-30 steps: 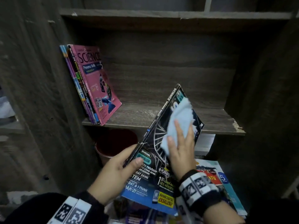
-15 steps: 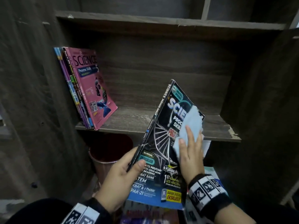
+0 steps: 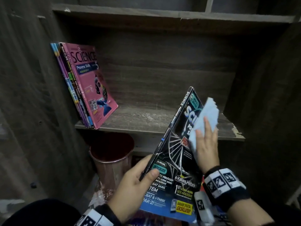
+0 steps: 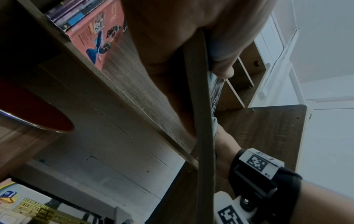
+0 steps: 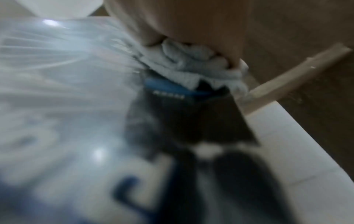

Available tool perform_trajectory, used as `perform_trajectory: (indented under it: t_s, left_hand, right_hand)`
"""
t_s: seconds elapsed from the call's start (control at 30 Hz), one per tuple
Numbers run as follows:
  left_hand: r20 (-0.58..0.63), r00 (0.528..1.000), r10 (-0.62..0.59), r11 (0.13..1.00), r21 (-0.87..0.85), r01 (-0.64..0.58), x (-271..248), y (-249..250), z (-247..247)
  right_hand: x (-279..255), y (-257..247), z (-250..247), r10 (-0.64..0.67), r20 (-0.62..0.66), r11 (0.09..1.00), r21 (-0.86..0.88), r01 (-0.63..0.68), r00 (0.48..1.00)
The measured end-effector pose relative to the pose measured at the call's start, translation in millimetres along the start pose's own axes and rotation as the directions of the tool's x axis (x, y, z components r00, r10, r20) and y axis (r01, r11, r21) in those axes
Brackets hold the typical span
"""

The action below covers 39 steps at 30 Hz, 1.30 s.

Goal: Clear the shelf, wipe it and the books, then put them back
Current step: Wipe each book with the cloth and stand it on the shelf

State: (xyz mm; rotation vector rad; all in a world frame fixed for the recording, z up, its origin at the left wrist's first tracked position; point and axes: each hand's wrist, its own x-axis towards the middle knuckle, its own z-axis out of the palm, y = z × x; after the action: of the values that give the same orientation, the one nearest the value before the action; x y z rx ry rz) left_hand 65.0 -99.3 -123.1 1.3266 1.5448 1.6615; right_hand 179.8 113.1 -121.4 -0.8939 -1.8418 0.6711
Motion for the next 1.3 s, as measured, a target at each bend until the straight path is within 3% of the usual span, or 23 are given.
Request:
perform_trajectory:
  t_s: [0.1, 0.13, 0.2, 0.27, 0.33, 0.47, 0.53, 0.6, 0.63, 0.7, 0.77, 0.8, 0.9, 1.0, 1.1, 1.17, 1.23, 1.3]
  left_hand:
    - [0.017, 1.000, 0.022, 0.999, 0.043, -0.023, 1, 0, 1]
    - [0.018, 1.000, 0.024, 0.998, 0.059, -0.025, 1, -1, 2]
    - [0.021, 0.999, 0.034, 0.997, 0.075, -0.036, 1, -3, 4]
    - [0.011, 0.999, 0.051, 0.995, 0.088, -0.051, 0, -5, 4]
    - [0.018, 0.998, 0.060, 0.994, 0.089, -0.061, -2, -3, 4]
    - [0.028, 0.998, 0.062, 0.995, 0.076, -0.064, -5, 2, 2]
    - [0.019, 0.998, 0.059, 0.995, 0.077, -0.060, -6, 4, 0]
    - [0.023, 0.997, 0.067, 0.993, 0.091, -0.069, -6, 6, -1]
    - [0.022, 0.997, 0.070, 0.993, 0.092, -0.072, -5, 6, -1]
    - [0.009, 0.996, 0.086, 0.993, 0.075, -0.086, -3, 7, -1]
    - [-0.017, 0.992, 0.122, 0.991, 0.055, -0.121, -2, 5, -1]
    - [-0.024, 0.993, 0.118, 0.992, 0.041, -0.117, -2, 4, -1]
    - [-0.010, 0.997, 0.081, 0.997, -0.014, -0.081, -3, 5, 0]
    - [-0.033, 0.997, 0.071, 0.997, -0.025, -0.072, -4, 6, 2]
    - [-0.078, 0.993, 0.087, 0.995, -0.043, -0.090, -3, 7, 0]
    - [-0.115, 0.987, 0.109, 0.992, -0.049, -0.115, -1, 9, -2]
    - [-0.174, 0.977, 0.122, 0.989, -0.059, -0.134, 2, 10, -6]
    - [-0.230, 0.966, 0.119, 0.986, -0.085, -0.142, 6, 9, -8]
  right_hand:
    - [-1, 1, 0, 0.132, -0.033, 0.991, 0.039, -0.130, 0.991]
    - [-10, -7, 4, 0.089, -0.021, 0.995, 0.042, -0.088, 0.996]
    - [-39, -29, 12, -0.118, 0.071, 0.993, 0.033, 0.116, 0.990]
    - [-61, -42, 16, -0.329, 0.172, 0.942, -0.009, 0.336, 0.928]
    - [-60, -42, 12, -0.385, 0.168, 0.917, -0.041, 0.397, 0.907]
    - [-19, -13, 0, -0.294, 0.021, 0.949, -0.114, 0.295, 0.956]
    - [-3, 0, -4, -0.077, -0.097, 0.995, -0.075, 0.070, 0.992]
    - [-8, -7, -1, 0.130, -0.077, 0.990, 0.066, -0.125, 0.989]
    - [-18, -14, 3, 0.096, -0.044, 0.993, 0.069, -0.093, 0.994]
    - [-46, -41, 9, -0.126, 0.054, 0.992, 0.007, 0.126, 0.991]
    - [-66, -59, 12, -0.350, 0.177, 0.930, -0.050, 0.363, 0.920]
    - [-67, -61, 12, -0.400, 0.194, 0.905, -0.074, 0.420, 0.896]
    - [-42, -46, 6, -0.345, 0.120, 0.933, -0.065, 0.354, 0.931]
    - [-14, -10, 0, -0.073, 0.035, 0.994, -0.085, 0.076, 0.997]
    - [-19, -3, 7, 0.112, -0.011, 0.994, 0.001, -0.112, 0.994]
    - [-41, -16, 19, 0.112, 0.050, 0.991, 0.064, -0.115, 0.993]
    - [-73, -29, 32, -0.005, 0.167, 1.000, 0.018, 0.002, 0.986]
    - [-106, -40, 43, -0.147, 0.305, 0.985, -0.038, 0.166, 0.941]
